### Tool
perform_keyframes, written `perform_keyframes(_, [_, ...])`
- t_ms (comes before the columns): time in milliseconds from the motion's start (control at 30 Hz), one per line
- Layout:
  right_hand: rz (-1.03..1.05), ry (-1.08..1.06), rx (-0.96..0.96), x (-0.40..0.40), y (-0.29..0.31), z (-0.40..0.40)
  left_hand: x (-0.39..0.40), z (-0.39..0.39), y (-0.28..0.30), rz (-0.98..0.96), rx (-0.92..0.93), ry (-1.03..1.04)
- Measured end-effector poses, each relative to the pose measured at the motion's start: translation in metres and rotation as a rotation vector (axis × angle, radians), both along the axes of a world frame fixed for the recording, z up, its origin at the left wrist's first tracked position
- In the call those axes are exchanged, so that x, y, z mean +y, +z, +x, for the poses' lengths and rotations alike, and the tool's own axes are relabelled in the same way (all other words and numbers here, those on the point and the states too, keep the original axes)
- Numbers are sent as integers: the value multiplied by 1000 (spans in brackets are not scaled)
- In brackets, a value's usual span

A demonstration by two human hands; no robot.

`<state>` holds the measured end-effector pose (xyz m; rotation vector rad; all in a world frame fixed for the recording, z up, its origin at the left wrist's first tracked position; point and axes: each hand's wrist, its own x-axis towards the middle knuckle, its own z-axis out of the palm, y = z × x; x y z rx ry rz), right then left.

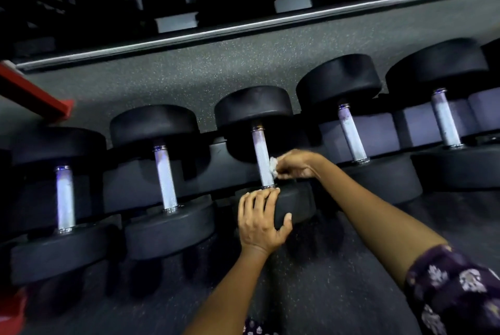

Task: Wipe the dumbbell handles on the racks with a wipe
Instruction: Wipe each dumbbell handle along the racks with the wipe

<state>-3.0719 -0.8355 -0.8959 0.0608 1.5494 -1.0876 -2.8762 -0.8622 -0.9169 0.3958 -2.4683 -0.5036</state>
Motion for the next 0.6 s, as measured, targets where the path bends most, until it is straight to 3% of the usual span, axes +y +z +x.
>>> perform_keyframes(100, [-5,-16,20,0,8,3,0,-1,1,2,-2,0])
perform_keyframes(233, [-139,-353,162,-29,24,-9,-1,-2,1,0,-12,3])
perform_keyframes(333, [-24,-233,385,-21,11,10,0,-1,2,-1,-11,2])
perform_keyframes(400, [57,-183,408,-9,3,21,0,0,3,14,-21,-5])
perform_keyframes(467, [74,-231,403,-14,4,18,0,-1,4,13,-21,-5])
perform_keyframes(600, [94,-410,655,-50,27,1,1,-1,4,12,-20,-3])
